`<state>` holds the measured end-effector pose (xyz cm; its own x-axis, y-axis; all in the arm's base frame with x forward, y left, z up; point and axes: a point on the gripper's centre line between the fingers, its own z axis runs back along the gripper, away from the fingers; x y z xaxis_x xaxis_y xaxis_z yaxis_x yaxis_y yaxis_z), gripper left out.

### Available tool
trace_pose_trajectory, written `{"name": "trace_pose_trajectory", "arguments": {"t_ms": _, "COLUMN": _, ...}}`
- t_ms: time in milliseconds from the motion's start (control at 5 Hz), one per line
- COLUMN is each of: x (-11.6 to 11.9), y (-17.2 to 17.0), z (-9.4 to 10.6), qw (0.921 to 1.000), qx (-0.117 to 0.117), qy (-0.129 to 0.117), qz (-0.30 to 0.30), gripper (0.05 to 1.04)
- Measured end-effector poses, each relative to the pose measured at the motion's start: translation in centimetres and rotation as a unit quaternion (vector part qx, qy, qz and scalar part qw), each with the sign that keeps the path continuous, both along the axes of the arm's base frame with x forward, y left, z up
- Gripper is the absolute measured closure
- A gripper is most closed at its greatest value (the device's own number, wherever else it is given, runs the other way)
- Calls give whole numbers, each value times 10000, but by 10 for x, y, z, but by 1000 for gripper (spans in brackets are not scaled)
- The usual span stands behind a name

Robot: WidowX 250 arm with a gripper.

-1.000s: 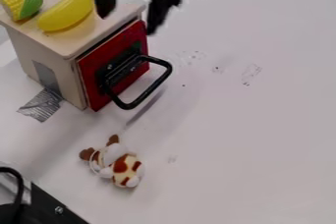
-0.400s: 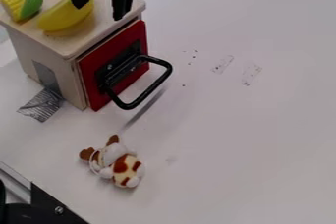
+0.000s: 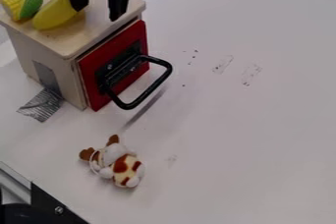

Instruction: Move the banana to the center of the table

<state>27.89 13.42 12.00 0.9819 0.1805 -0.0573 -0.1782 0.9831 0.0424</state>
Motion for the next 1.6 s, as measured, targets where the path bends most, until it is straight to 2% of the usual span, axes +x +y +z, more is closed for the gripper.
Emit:
{"name": "trace_pose_trajectory", "arguments": {"t_ms": 200, "x": 2, "y": -4, "z": 2, "qw": 9991, "qx": -350, "qy": -189, "qz": -127, "gripper": 86}}
{"name": "trace_pose_trajectory", "arguments": {"t_ms": 400, "x": 6, "y": -5, "z": 23, "qw": 9975, "qx": -427, "qy": -551, "qz": -141, "gripper": 86}}
{"name": "trace_pose_trajectory", "arguments": {"t_ms": 600, "x": 4, "y": 3, "z": 34, "qw": 9959, "qx": -500, "qy": -750, "qz": -1, "gripper": 86}}
{"name": "trace_pose_trajectory", "arguments": {"t_ms": 1000, "x": -12, "y": 26, "z": 30, "qw": 9973, "qx": -320, "qy": -617, "qz": 222, "gripper": 86}}
{"name": "trace_pose_trajectory", "arguments": {"t_ms": 1600, "x": -24, "y": 39, "z": 20, "qw": 9987, "qx": -114, "qy": -447, "qz": 231, "gripper": 86}}
